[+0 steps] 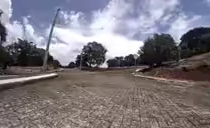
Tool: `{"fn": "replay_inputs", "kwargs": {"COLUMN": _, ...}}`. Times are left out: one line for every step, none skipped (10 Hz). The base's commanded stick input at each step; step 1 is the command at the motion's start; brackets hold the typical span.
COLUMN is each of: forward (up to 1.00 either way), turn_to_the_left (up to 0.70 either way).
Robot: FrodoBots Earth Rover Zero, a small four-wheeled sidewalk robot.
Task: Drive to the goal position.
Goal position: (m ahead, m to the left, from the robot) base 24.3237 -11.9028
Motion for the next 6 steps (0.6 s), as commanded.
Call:
{"fn": "replay_inputs", "kwargs": {"forward": 1.00, "turn_to_the_left": 0.01}}
{"fn": "replay_inputs", "kwargs": {"forward": 1.00, "turn_to_the_left": 0.00}}
{"fn": "replay_inputs", "kwargs": {"forward": 1.00, "turn_to_the_left": 0.00}}
{"fn": "replay_inputs", "kwargs": {"forward": 1.00, "turn_to_the_left": 0.00}}
{"fn": "replay_inputs", "kwargs": {"forward": 1.00, "turn_to_the_left": 0.00}}
{"fn": "replay_inputs", "kwargs": {"forward": 1.00, "turn_to_the_left": 0.00}}
